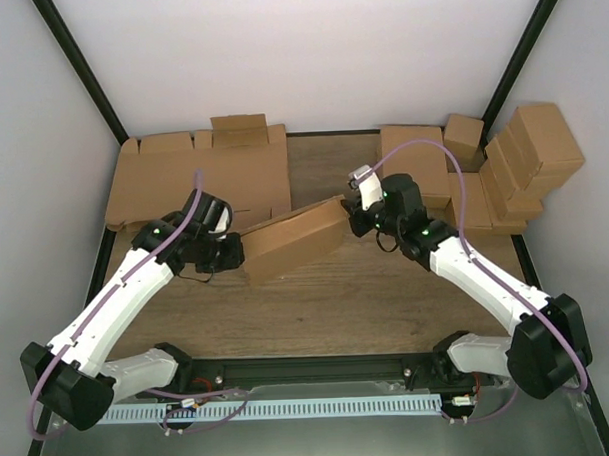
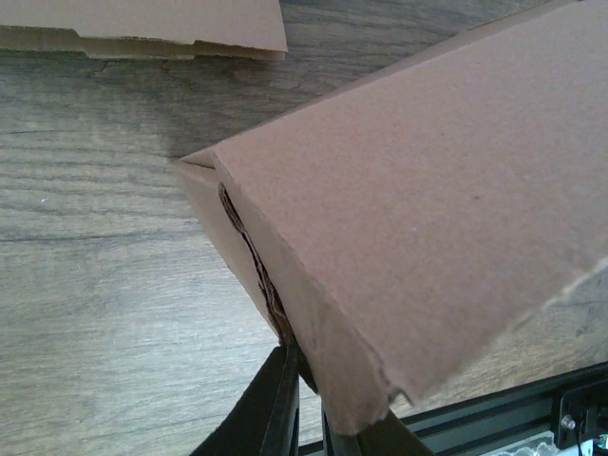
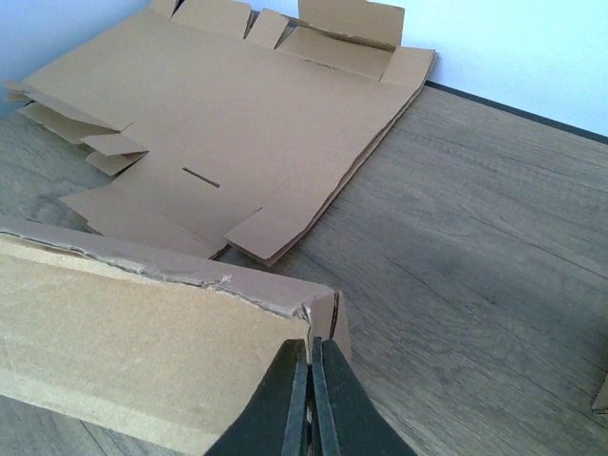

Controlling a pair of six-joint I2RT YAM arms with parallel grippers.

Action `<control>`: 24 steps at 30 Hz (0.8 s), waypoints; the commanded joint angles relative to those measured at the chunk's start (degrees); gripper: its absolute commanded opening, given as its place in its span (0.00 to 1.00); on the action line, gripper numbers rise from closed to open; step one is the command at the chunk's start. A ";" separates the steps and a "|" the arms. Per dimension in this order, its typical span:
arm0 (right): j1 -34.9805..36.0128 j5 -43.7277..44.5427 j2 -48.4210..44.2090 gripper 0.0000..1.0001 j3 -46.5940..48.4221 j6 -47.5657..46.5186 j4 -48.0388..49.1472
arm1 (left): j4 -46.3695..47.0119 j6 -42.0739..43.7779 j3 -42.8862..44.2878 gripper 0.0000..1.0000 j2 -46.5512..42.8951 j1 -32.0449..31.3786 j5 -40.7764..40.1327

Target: Fold the paper box

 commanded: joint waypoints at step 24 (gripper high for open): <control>2.09 4.31 -3.91 0.01 -5.64 3.86 -0.88 | 4.29 -5.56 8.17 1.00 -7.75 1.31 3.87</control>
